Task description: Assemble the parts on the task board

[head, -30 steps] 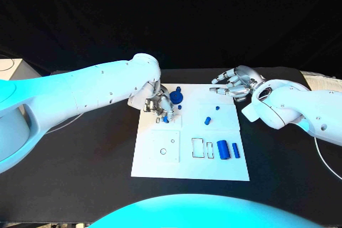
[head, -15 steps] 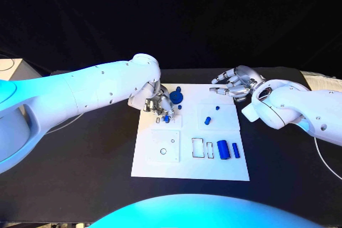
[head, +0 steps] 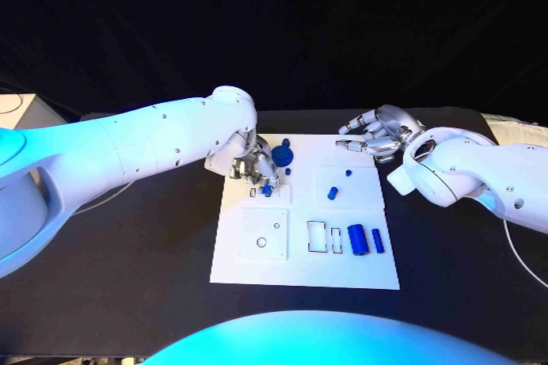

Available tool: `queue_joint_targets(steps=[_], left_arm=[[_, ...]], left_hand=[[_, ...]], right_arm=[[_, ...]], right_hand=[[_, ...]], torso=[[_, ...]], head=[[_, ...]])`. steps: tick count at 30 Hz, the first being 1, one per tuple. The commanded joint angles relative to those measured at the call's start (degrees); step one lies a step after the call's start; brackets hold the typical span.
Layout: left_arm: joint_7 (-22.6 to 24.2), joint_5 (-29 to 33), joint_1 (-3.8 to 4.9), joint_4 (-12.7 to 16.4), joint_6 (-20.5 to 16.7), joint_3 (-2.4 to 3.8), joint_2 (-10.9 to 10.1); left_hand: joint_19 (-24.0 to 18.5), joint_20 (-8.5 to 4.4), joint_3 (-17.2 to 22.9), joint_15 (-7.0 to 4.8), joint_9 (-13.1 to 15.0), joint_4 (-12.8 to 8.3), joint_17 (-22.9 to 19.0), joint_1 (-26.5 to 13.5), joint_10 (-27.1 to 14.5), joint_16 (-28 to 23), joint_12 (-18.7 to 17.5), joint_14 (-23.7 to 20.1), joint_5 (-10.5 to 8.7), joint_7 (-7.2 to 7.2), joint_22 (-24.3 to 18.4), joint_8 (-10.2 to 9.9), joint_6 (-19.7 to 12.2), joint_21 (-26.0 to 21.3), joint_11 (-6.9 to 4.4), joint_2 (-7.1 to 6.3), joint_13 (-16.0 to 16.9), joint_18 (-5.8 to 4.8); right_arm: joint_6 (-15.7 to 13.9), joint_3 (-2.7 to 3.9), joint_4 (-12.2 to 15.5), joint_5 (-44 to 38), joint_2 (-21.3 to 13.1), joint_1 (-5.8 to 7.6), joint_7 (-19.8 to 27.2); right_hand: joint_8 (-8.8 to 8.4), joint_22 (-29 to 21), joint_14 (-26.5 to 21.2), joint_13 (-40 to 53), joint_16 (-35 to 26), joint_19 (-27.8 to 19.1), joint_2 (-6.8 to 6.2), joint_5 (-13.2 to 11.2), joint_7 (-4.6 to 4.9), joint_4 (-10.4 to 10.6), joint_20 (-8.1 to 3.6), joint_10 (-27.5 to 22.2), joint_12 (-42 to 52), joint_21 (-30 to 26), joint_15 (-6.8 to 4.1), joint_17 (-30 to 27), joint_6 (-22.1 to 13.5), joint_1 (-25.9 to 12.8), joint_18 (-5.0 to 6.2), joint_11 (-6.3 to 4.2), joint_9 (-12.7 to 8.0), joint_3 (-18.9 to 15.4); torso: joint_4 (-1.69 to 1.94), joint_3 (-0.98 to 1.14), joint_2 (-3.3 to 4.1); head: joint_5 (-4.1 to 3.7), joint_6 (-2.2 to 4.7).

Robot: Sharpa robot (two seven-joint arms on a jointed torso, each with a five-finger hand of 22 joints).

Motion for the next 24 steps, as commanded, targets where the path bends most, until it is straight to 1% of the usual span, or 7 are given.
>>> queue_joint_targets(steps=[1,6,8,11,17,20,24], left_arm=[[-1.20,-1.86,-1.25,-0.26,0.64,-0.80,-0.12],[-1.18,-1.88,-1.24,-0.11,0.93,-0.81,-0.46],[-1.17,-1.88,-1.24,0.00,1.08,-0.82,-0.62],[-1.16,-1.87,-1.24,0.22,1.16,-0.82,-0.82],[-1.14,-1.94,-1.24,0.65,1.03,-0.82,-1.09],[-1.13,-2.07,-1.24,0.82,0.91,-0.81,-1.23],[-1.12,-2.07,-1.23,0.96,0.81,-0.81,-1.36]], left_hand=[[0.30,-0.04,-0.56,-0.43,0.11,-0.06,15.09,-0.04,0.32,0.37,0.20,6.16,-0.32,0.25,-0.11,-0.27,-0.11,-0.40,0.16,-0.77,0.04,-0.68],[0.32,-0.04,-0.89,-0.43,0.12,0.09,15.09,0.03,0.31,0.37,0.19,6.16,-0.32,0.25,-0.09,-0.30,-0.08,-0.40,0.16,-0.84,0.02,-0.69],[0.31,-0.04,-0.96,-0.46,0.16,0.18,15.09,0.66,0.33,0.37,0.22,6.16,0.01,0.16,-0.11,-0.38,-0.06,-0.43,0.09,-0.38,0.09,-0.68],[0.32,-0.04,-0.91,-0.48,0.19,0.21,15.09,1.09,0.28,0.37,0.13,6.16,0.20,0.11,-0.09,-0.40,0.01,-0.43,0.05,-0.06,-0.06,-0.68],[0.46,-0.05,-0.91,-0.49,0.22,0.29,15.09,1.25,0.36,0.37,0.21,6.16,0.26,0.08,0.10,-0.37,0.13,-0.32,0.03,0.10,0.11,-0.73],[0.65,-0.08,-1.58,-0.53,0.30,1.19,15.09,0.96,0.60,0.37,0.35,6.16,0.13,0.01,0.32,-0.24,0.66,-0.19,-0.03,0.13,0.37,-0.78],[0.74,-0.11,-1.79,-0.57,0.33,1.77,15.09,0.91,0.68,0.37,0.35,6.16,0.19,-0.07,0.42,-0.21,0.91,-0.14,-0.09,0.42,0.37,-0.80]], right_arm=[[0.58,0.01,0.06,0.01,-0.05,-0.02,0.63],[0.60,0.01,0.09,0.01,-0.12,-0.02,0.62],[0.61,0.01,0.10,0.01,-0.13,-0.02,0.61],[0.64,0.01,0.11,0.01,-0.15,-0.02,0.60],[0.65,0.01,0.09,0.01,-0.18,-0.03,0.61],[0.66,0.01,0.09,0.01,-0.19,-0.03,0.62],[0.67,0.01,0.08,0.01,-0.20,-0.03,0.63]], right_hand=[[0.27,5.50,4.09,6.23,-0.22,-0.25,-0.11,0.11,-0.03,0.13,-0.24,-0.14,0.04,-0.18,-0.25,7.80,-0.16,-0.66,1.02,-0.17,-0.01,-0.32],[0.27,5.50,4.09,6.23,-0.22,-0.25,-0.11,0.11,-0.03,0.13,-0.24,-0.14,0.04,-0.18,-0.25,7.80,-0.16,-0.66,1.02,-0.17,-0.01,-0.32],[0.27,5.50,4.09,6.23,-0.22,-0.25,-0.11,0.11,-0.03,0.13,-0.24,-0.14,0.04,-0.18,-0.25,7.80,-0.16,-0.66,1.02,-0.17,-0.01,-0.32],[0.27,5.50,4.09,6.23,-0.22,-0.25,-0.11,0.11,-0.03,0.13,-0.24,-0.14,0.04,-0.18,-0.25,7.80,-0.16,-0.66,1.02,-0.17,-0.01,-0.32],[0.27,5.50,4.09,6.23,-0.22,-0.25,-0.11,0.11,-0.03,0.13,-0.24,-0.14,0.04,-0.18,-0.25,7.80,-0.16,-0.66,1.02,-0.17,-0.01,-0.32],[0.27,5.50,4.09,6.23,-0.22,-0.25,-0.11,0.11,-0.03,0.13,-0.24,-0.14,0.04,-0.18,-0.25,7.80,-0.16,-0.66,1.02,-0.17,-0.01,-0.32],[0.27,5.50,4.09,6.23,-0.22,-0.25,-0.11,0.11,-0.03,0.13,-0.24,-0.14,0.04,-0.18,-0.25,7.80,-0.16,-0.66,1.02,-0.17,-0.01,-0.32]], torso=[[-0.01,0.00,-0.01],[0.03,0.01,0.00],[0.04,0.01,-0.01],[0.03,0.00,-0.02],[0.02,0.00,-0.01],[0.02,0.01,-0.02],[0.03,0.03,-0.02]], head=[[-0.01,-0.01],[-0.03,-0.01],[-0.03,-0.01],[0.00,-0.01],[0.02,-0.01],[0.06,-0.01],[0.07,-0.01]])
